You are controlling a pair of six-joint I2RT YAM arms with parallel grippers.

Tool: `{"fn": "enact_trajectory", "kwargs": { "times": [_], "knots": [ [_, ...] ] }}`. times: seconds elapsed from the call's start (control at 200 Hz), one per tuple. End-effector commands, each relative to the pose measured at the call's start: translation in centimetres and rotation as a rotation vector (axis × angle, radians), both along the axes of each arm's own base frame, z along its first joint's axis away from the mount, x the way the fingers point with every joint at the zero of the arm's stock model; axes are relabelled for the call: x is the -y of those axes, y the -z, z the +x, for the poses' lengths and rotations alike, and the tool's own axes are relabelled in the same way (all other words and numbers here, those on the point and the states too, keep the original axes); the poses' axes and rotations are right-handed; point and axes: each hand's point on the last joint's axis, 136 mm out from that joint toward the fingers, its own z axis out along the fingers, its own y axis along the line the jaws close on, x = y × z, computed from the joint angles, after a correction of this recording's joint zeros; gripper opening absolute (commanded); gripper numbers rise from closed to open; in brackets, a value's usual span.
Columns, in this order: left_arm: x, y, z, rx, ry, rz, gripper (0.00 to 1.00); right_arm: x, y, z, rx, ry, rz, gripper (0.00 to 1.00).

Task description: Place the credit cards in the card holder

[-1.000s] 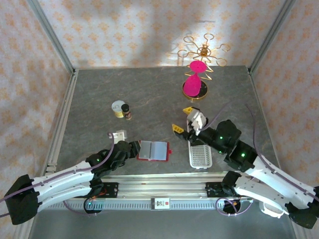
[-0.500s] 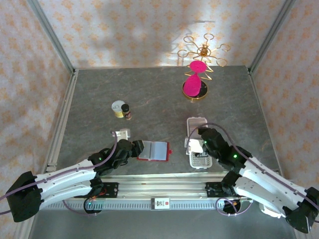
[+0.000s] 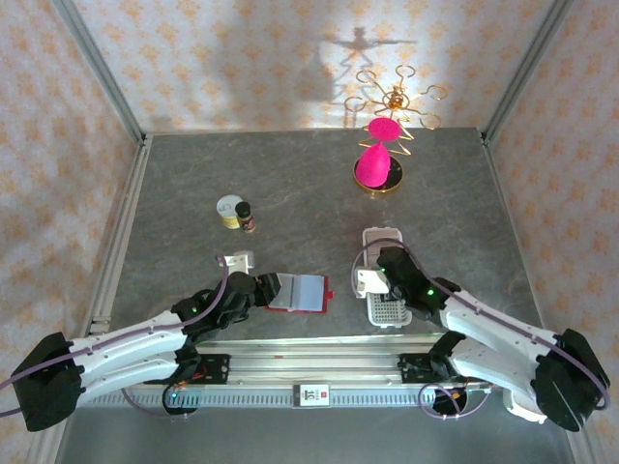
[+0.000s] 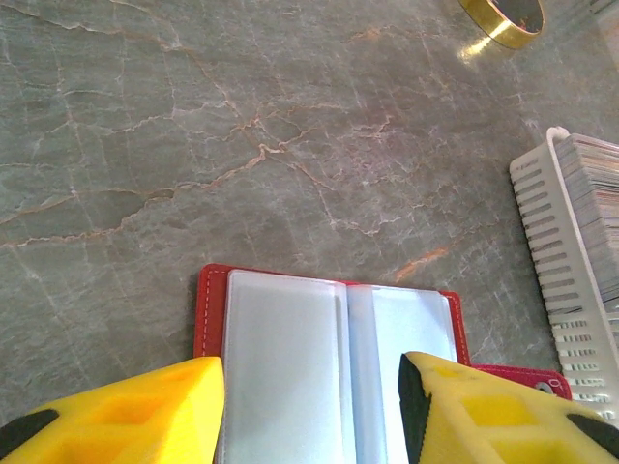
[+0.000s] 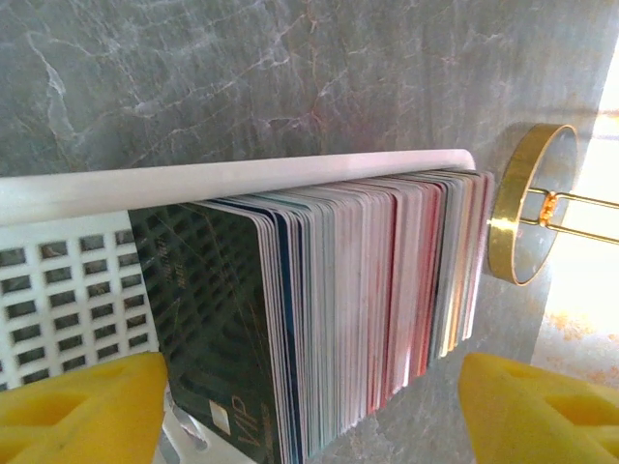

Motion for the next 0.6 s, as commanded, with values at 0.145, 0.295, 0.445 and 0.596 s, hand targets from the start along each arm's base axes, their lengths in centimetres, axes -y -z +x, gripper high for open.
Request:
{"fn": "enact_trajectory", "kwargs": {
  "times": [0.145,0.295,0.445,0.596],
  "knots": [
    [-0.01,0.09,-0.42,0.020,0.023,-0.014,0.52,-0.31,-0.50,1.65,0.031,0.028,-0.001,0.73],
    [-0.28,0.38,-0.58,0.015,0.022,-0.007,0.52,-0.39,-0.51,1.99,0.022,0.035,-0.014,0.64],
    [-0.28,0.48,-0.64,0.012,0.022,-0.008,0.52,-0.30,-0.44,1.82,0.012,0.035,-0.016,0.51],
    [-0.24,0.62,-0.64,0.012,0.020,-0.018,0.52,-0.16,-0.93,1.76,0.025,0.040,-0.005,0.42]
  ]
}}
